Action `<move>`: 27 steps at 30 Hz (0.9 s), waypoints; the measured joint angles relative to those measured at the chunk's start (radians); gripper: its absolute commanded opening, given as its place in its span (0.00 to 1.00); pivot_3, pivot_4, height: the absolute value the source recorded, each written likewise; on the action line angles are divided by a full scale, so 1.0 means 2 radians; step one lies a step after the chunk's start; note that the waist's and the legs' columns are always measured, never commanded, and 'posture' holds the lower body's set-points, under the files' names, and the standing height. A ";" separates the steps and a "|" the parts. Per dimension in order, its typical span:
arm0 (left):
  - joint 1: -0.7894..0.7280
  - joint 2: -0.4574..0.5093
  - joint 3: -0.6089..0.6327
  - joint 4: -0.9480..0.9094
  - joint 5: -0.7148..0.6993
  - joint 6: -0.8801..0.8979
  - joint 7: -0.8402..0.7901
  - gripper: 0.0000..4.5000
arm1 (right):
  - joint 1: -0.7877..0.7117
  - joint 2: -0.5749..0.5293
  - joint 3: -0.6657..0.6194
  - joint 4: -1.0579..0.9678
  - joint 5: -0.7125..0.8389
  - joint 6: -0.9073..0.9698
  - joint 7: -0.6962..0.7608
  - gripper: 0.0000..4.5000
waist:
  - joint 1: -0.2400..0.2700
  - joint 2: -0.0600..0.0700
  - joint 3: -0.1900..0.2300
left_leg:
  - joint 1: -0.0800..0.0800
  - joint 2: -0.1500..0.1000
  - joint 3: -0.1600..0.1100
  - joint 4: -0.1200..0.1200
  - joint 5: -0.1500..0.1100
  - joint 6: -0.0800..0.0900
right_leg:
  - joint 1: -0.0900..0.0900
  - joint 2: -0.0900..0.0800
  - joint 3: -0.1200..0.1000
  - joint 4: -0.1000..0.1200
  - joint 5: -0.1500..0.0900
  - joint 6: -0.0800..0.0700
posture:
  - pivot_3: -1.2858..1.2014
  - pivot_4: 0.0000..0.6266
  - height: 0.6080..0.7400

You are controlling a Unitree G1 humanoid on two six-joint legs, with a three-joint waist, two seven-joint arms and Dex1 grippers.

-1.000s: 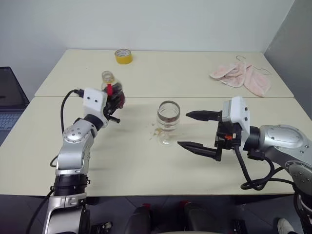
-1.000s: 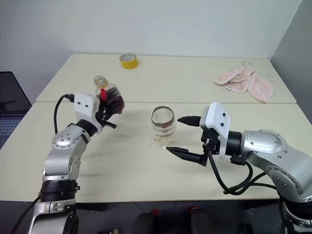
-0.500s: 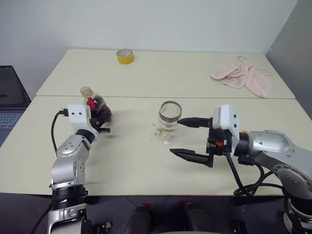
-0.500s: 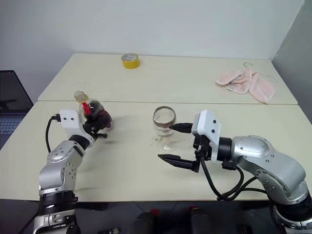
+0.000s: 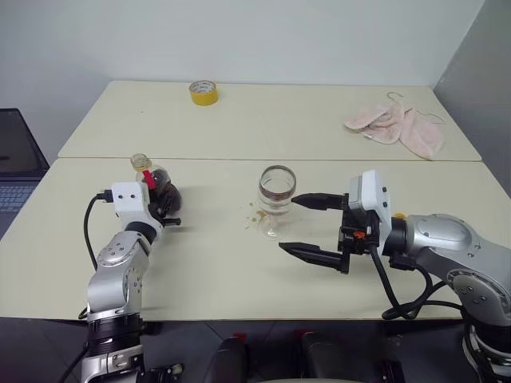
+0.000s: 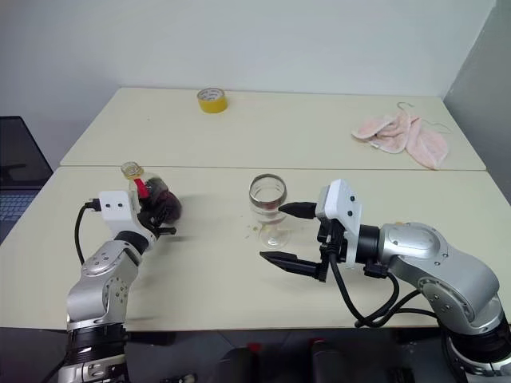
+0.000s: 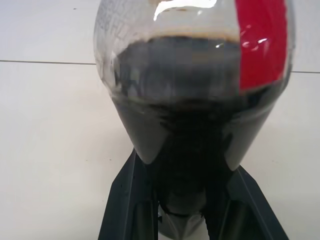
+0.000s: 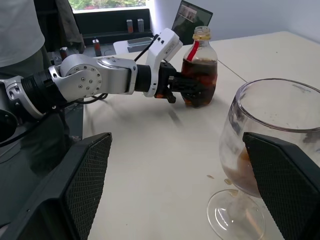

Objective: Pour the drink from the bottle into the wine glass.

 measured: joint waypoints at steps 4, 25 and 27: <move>0.000 0.001 0.000 0.001 0.004 -0.006 0.003 0.61 | 0.002 0.000 0.000 0.000 0.000 0.000 0.000 1.00 | 0.000 0.000 0.000 | 0.000 0.000 0.000 0.000 0.000 0.000 | 0.000 0.000 0.000 0.000 0.000 0.000 | 0.52 0.24 1.00; 0.027 0.008 0.006 -0.022 0.005 -0.046 0.001 0.99 | 0.041 0.000 0.000 0.000 -0.032 -0.026 -0.001 1.00 | 0.001 0.000 0.000 | 0.000 0.000 0.000 0.000 0.000 0.000 | 0.000 0.000 0.000 -0.001 0.000 0.000 | 0.52 0.24 1.00; 0.046 0.008 0.008 -0.045 0.005 -0.046 0.006 0.99 | 0.066 0.006 -0.001 0.003 -0.052 -0.047 -0.003 1.00 | 0.001 0.000 0.000 | 0.000 0.000 0.000 -0.001 0.000 0.000 | 0.000 0.000 0.000 -0.001 0.000 0.000 | 0.52 0.24 1.00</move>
